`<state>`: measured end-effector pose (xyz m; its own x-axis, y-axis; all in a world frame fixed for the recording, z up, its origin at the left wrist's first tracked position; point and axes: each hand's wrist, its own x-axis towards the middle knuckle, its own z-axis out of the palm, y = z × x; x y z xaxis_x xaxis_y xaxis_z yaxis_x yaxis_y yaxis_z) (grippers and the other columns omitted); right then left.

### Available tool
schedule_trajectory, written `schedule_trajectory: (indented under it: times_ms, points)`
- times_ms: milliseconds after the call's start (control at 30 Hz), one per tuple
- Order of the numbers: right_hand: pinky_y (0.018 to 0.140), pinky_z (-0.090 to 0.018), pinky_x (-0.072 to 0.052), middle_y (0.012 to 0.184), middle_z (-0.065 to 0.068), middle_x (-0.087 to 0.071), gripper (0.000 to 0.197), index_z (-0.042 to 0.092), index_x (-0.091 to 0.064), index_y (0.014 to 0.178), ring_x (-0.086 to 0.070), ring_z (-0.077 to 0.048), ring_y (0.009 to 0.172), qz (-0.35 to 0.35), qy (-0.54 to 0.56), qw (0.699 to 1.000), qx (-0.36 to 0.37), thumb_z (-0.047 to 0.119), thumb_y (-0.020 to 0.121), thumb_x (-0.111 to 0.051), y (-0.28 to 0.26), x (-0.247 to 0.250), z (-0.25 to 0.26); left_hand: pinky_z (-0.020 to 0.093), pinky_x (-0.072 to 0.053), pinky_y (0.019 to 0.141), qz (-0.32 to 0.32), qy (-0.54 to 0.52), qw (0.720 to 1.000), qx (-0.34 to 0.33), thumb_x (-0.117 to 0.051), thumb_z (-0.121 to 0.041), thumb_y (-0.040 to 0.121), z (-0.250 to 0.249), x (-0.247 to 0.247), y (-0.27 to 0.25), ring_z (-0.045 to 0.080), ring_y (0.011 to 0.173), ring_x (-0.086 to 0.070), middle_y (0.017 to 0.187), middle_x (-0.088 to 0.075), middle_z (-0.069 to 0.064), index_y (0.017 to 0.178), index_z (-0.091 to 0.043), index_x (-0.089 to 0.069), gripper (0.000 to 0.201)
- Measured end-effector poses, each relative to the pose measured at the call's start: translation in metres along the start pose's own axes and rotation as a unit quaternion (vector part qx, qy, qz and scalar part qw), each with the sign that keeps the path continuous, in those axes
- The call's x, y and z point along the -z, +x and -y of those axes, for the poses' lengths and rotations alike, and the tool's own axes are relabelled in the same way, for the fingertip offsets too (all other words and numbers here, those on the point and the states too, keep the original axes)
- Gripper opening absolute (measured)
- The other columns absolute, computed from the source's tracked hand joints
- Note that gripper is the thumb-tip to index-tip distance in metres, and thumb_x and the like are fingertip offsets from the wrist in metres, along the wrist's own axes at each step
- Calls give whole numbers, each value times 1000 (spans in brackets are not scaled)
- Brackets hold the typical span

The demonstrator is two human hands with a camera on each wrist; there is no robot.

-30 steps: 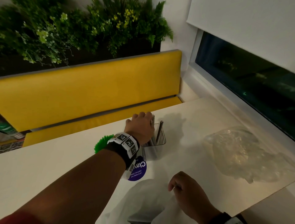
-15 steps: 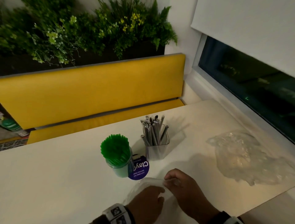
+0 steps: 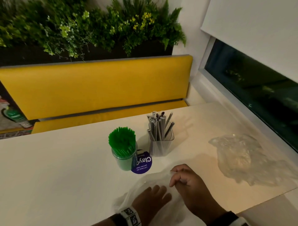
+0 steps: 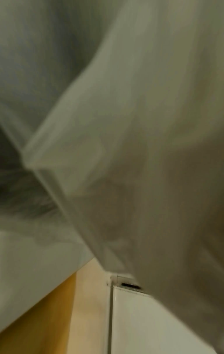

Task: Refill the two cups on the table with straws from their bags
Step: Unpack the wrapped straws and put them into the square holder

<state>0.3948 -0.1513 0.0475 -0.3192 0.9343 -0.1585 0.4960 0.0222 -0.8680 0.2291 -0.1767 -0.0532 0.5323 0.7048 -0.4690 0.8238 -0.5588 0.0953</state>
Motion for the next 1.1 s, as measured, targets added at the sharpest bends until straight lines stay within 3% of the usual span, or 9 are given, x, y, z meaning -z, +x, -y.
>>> schedule_trajectory:
  times_ms: [100,200,333,500,600,700,800,933,1100]
  points:
    - [75,-4,-43,95,9,-63,51,27,-68,58,-59,1,95,13,10,1000,15,-14,85,-56,-5,-2,6,23,-52,58,-20,41,999,12,-47,-25,87,-3,-8,1,15,74,-64,90,-70,-5,104,-24,-61,21]
    - [71,-6,-42,96,5,-63,54,29,-68,57,-60,-3,92,14,13,1000,18,-16,85,-54,-8,-3,3,19,-45,44,-10,-28,997,70,-32,-33,82,-11,-13,9,9,58,-61,73,-67,-13,79,-33,-75,43]
    - [69,-9,-43,98,6,-63,55,35,-70,57,-62,-4,88,13,-3,1000,6,-9,87,-59,-12,0,-4,48,-41,96,29,-36,999,26,-10,-30,100,-21,-1,1,39,120,-49,136,-50,17,136,-8,-49,58]
    - [86,-16,-45,114,33,-44,11,54,-66,87,-55,3,105,102,-206,973,-12,47,80,-71,-12,10,-15,45,-38,104,18,-105,992,72,-37,-14,104,-20,24,-16,42,122,-52,134,-54,23,132,0,-50,34]
    - [92,-21,-42,120,27,-43,52,49,-61,118,-49,-1,113,161,-244,954,-68,66,70,-70,-8,20,-26,22,-29,108,-98,-275,955,45,-39,-31,104,-11,37,-25,16,130,-47,142,-53,-3,138,-26,-50,36]
    - [90,-25,-47,108,20,-64,16,51,-61,101,-56,-1,99,147,-234,960,-45,50,86,-64,-7,18,-27,16,-23,107,-121,-340,933,1,-36,-48,104,-8,50,-32,-6,123,-39,141,-48,-23,138,-46,-44,35]
    - [83,-34,-53,89,15,-70,15,44,-63,83,-63,-5,86,96,-183,976,-66,37,92,-53,-5,9,-28,30,-34,106,-103,-265,958,39,-40,-38,102,-5,54,-32,19,126,-49,137,-55,-3,135,-31,-49,34]
    - [81,-30,-54,88,12,-72,18,32,-69,89,-64,-5,88,59,-29,987,-147,45,77,-68,3,-3,-18,26,-21,113,-101,-242,962,71,-40,-22,102,-7,42,-21,25,140,-36,150,-44,8,146,-21,-42,43]
    - [58,-25,-35,73,5,-54,16,25,-47,75,-46,-9,67,57,-129,982,-124,23,77,-63,0,-16,-17,42,-37,108,-20,-350,932,89,-40,-9,102,-6,11,-17,37,132,-45,146,-44,21,143,-2,-39,41]
